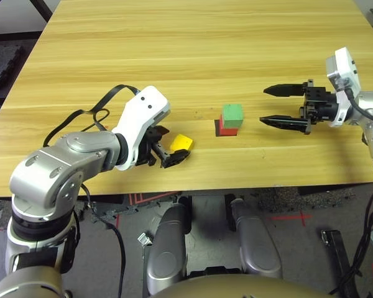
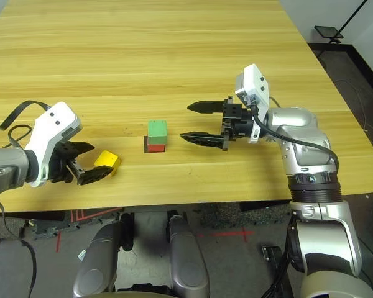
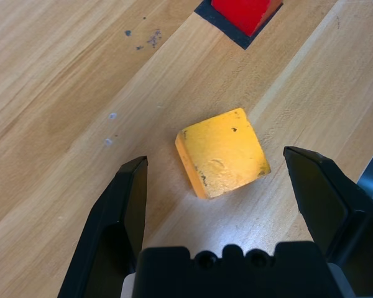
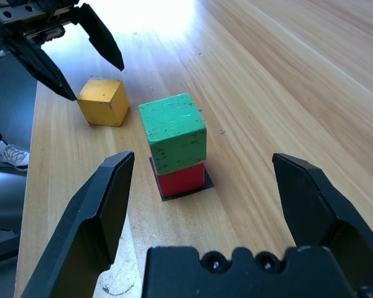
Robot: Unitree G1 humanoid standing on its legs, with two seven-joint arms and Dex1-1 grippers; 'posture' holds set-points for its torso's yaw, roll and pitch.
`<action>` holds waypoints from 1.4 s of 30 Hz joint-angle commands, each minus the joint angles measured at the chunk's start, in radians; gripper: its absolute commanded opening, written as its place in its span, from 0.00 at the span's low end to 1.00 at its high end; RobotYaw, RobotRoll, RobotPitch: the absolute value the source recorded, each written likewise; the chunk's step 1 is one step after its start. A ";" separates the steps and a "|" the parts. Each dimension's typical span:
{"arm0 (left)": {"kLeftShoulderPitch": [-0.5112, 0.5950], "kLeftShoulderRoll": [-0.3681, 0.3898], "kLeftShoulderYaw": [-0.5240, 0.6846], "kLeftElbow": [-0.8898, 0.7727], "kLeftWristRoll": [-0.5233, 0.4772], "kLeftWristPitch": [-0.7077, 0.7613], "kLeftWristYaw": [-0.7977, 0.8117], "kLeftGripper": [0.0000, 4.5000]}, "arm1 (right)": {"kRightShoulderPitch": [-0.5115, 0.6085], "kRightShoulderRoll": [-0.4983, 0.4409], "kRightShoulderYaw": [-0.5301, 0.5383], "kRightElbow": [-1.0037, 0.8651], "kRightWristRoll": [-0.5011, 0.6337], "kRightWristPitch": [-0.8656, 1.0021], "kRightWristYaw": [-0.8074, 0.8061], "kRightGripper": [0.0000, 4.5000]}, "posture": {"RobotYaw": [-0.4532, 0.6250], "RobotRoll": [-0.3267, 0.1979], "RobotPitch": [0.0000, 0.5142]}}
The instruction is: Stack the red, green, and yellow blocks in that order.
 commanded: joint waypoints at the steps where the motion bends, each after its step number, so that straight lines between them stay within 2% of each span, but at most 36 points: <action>1: -0.010 -0.019 -0.033 0.014 -0.009 0.020 0.023 0.99 | -0.006 0.002 0.009 0.002 -0.008 -0.012 0.009 1.00 | 0.75 1.00 0.53; 8: -0.023 -0.068 -0.074 0.046 0.010 0.007 0.074 0.99 | -0.020 -0.001 0.007 0.008 -0.012 -0.011 0.019 1.00 | 0.75 0.97 0.54; 14: -0.023 -0.049 -0.106 0.064 0.007 -0.019 0.083 0.99 | -0.022 -0.007 0.002 -0.001 -0.009 -0.005 0.021 1.00 | 0.74 0.96 0.54; 18: -0.019 -0.024 -0.131 0.075 0.005 -0.036 0.080 0.80 | -0.024 -0.010 -0.001 0.000 -0.009 -0.004 0.022 1.00 | 0.73 0.95 0.54; 22: -0.019 -0.022 -0.142 0.083 0.002 -0.047 0.081 0.47 | -0.022 -0.012 -0.001 -0.004 -0.008 -0.002 0.019 1.00 | 0.73 0.94 0.54; 23: -0.018 -0.017 -0.149 0.086 0.004 -0.056 0.080 0.42 | -0.021 -0.012 -0.001 -0.006 -0.008 -0.001 0.019 1.00 | 0.73 0.94 0.54; 31: -0.029 -0.007 -0.185 0.116 0.010 -0.125 0.067 0.42 | -0.022 -0.031 -0.009 -0.016 -0.005 0.010 0.019 1.00 | 0.71 0.90 0.55; 39: -0.181 0.024 -0.221 0.334 0.092 -0.397 -0.011 0.42 | -0.024 -0.032 -0.002 -0.004 -0.011 -0.001 0.019 1.00 | 0.71 0.89 0.52; 42: -0.216 0.059 -0.221 0.408 0.125 -0.495 -0.063 0.42 | -0.025 -0.035 -0.002 -0.003 -0.011 -0.001 0.023 1.00 | 0.71 0.88 0.50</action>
